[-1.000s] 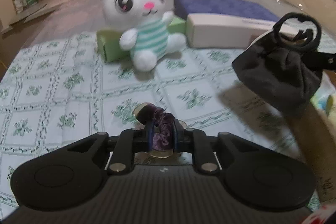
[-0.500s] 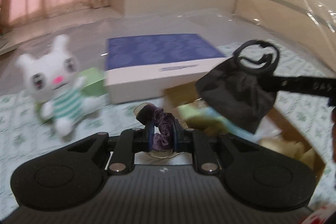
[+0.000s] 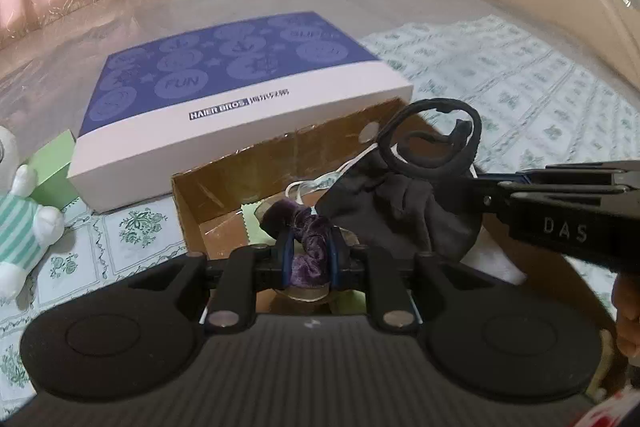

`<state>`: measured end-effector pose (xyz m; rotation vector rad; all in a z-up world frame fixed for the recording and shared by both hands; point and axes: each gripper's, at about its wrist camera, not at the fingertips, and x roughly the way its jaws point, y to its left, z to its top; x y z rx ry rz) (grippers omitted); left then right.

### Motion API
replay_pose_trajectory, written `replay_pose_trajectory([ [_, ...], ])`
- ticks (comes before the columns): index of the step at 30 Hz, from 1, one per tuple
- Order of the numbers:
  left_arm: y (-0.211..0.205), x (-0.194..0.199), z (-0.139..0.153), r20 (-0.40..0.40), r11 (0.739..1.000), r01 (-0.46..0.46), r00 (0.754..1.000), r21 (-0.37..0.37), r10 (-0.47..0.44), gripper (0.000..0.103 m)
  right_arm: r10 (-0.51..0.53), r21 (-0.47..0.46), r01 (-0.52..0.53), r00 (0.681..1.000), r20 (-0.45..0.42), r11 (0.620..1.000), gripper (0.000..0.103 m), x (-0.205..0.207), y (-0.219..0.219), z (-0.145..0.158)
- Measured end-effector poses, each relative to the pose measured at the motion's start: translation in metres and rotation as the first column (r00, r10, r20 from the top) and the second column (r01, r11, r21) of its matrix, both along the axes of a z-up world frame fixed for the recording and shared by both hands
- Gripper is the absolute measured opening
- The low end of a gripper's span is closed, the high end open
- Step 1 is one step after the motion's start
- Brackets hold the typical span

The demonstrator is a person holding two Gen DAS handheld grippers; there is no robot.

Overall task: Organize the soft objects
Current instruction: 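Lower the mask and scrunchie into the cardboard box and open both tools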

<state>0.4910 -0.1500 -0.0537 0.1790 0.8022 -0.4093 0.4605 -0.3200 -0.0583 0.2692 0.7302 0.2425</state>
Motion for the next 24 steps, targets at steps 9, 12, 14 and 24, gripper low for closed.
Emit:
replay_pose_trajectory([
  [9, -0.012, 0.025, -0.023, -0.015, 0.996, -0.004, 1.000, 0.086, 0.005, 0.016, 0.070, -0.023, -0.073, 0.988, -0.140, 0.997, 0.007, 0.040, 0.008, -0.031],
  [12, -0.014, 0.028, -0.025, -0.013, 0.995, 0.003, 1.000, 0.099, -0.002, 0.017, 0.101, -0.035, -0.108, 0.981, -0.165, 0.994, 0.007, 0.045, 0.012, -0.036],
  [14, -0.015, 0.030, -0.026, -0.013, 0.994, 0.007, 1.000, 0.111, -0.005, 0.018, 0.096, -0.042, -0.104, 0.982, -0.161, 0.994, 0.008, 0.045, 0.011, -0.036],
  [24, -0.014, 0.028, -0.025, -0.022, 0.993, -0.006, 1.000, 0.115, 0.009, 0.043, 0.099, 0.010, -0.099, 0.991, -0.093, 0.995, 0.031, 0.023, -0.001, -0.020],
])
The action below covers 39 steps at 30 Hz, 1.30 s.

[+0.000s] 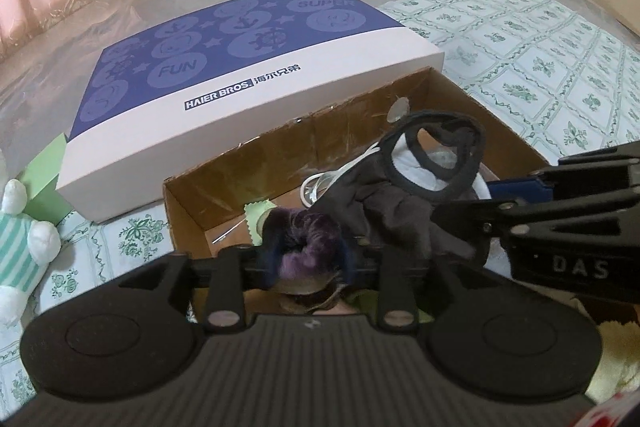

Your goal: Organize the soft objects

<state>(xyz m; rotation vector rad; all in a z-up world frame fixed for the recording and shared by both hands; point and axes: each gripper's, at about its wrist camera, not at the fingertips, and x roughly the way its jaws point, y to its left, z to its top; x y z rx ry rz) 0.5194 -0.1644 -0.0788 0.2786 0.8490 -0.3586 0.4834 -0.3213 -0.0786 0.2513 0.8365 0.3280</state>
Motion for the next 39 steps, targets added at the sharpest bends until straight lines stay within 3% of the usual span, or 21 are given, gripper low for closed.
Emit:
replay_pose_trajectory([
  [3, 0.003, -0.007, 0.005, 0.017, 1.000, 0.010, 1.000, -0.010, -0.010, 0.049, -0.019, -0.011, 0.019, 1.000, 0.025, 1.000, 0.054, -0.009, -0.003, 0.005],
  [4, 0.004, -0.009, 0.007, 0.016, 1.000, 0.018, 1.000, -0.018, -0.018, 0.051, -0.024, -0.002, 0.024, 0.999, 0.037, 1.000, 0.056, -0.012, -0.005, 0.006],
  [13, 0.009, -0.029, 0.019, 0.023, 0.998, 0.044, 0.999, -0.052, -0.043, 0.054, -0.029, 0.007, 0.029, 0.997, 0.069, 1.000, 0.061, -0.030, -0.012, 0.018],
  [25, 0.025, -0.076, 0.054, 0.058, 0.987, 0.066, 0.997, -0.150, -0.058, 0.062, -0.037, 0.026, 0.034, 0.992, 0.121, 0.999, 0.070, -0.072, -0.022, 0.036],
  [39, 0.052, -0.171, 0.105, 0.098, 0.981, -0.021, 0.994, -0.195, 0.041, 0.062, -0.104, 0.049, 0.096, 0.976, 0.194, 0.994, 0.071, -0.171, -0.016, 0.081],
])
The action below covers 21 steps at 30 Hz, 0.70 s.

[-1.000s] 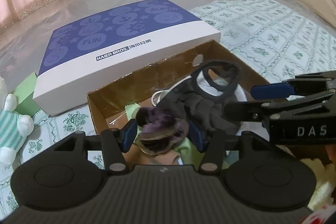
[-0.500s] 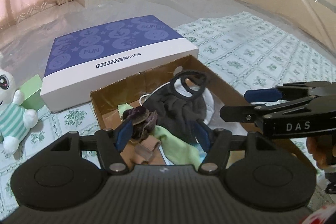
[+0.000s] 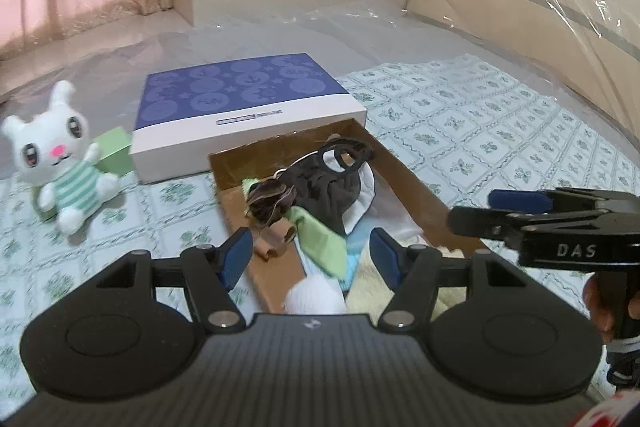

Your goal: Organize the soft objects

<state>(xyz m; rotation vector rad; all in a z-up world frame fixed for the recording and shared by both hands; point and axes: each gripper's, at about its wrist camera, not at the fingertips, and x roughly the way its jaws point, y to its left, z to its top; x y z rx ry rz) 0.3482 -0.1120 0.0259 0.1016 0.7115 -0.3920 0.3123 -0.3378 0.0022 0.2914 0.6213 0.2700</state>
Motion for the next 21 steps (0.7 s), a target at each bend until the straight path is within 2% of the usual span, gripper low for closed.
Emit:
replay_pose_trajectory([
  [4, 0.007, -0.034, 0.014, 0.015, 0.999, -0.035, 0.999, 0.005, 0.035, 0.062, -0.030, 0.004, 0.030, 0.999, 0.028, 1.000, 0.071, -0.036, 0.002, 0.013],
  [12, 0.020, -0.104, 0.035, 0.020, 0.997, -0.077, 0.997, -0.011, 0.077, 0.062, -0.098, 0.017, 0.098, 0.995, 0.029, 0.995, 0.071, -0.094, 0.007, 0.037],
  [16, 0.032, -0.139, 0.043, 0.016, 0.994, -0.107, 0.994, -0.031, 0.108, 0.063, -0.080, 0.034, 0.079, 0.996, 0.032, 0.996, 0.071, -0.127, 0.014, 0.048],
  [21, 0.047, -0.184, 0.050, 0.020, 0.989, -0.148, 0.989, -0.020, 0.148, 0.063, -0.039, 0.034, 0.039, 0.999, 0.013, 0.999, 0.071, -0.160, 0.029, 0.056],
])
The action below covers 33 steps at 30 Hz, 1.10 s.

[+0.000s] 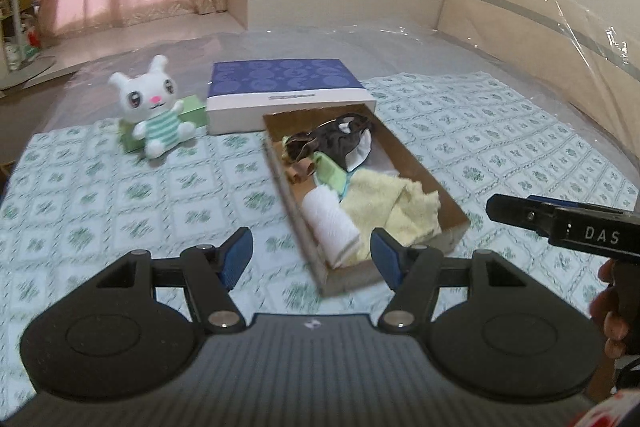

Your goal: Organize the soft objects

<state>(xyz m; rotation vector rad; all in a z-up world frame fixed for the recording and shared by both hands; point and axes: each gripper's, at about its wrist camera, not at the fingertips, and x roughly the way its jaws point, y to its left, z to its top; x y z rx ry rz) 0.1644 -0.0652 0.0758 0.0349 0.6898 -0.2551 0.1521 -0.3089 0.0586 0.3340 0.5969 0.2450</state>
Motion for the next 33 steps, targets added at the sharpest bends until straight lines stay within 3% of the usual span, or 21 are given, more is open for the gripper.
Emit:
replay_pose_trajectory([
  [16, 0.050, -0.112, -0.004, -0.002, 0.987, -0.159, 0.987, -0.006, 0.159, 0.063, 0.109, -0.086, -0.114, 0.992, -0.058, 0.990, 0.071, -0.079, 0.056, -0.012],
  [33, 0.072, -0.164, -0.043, -0.062, 0.974, -0.226, 0.972, 0.022, 0.227, 0.063, 0.236, -0.087, -0.248, 0.964, -0.123, 0.965, 0.071, -0.111, 0.097, -0.040],
])
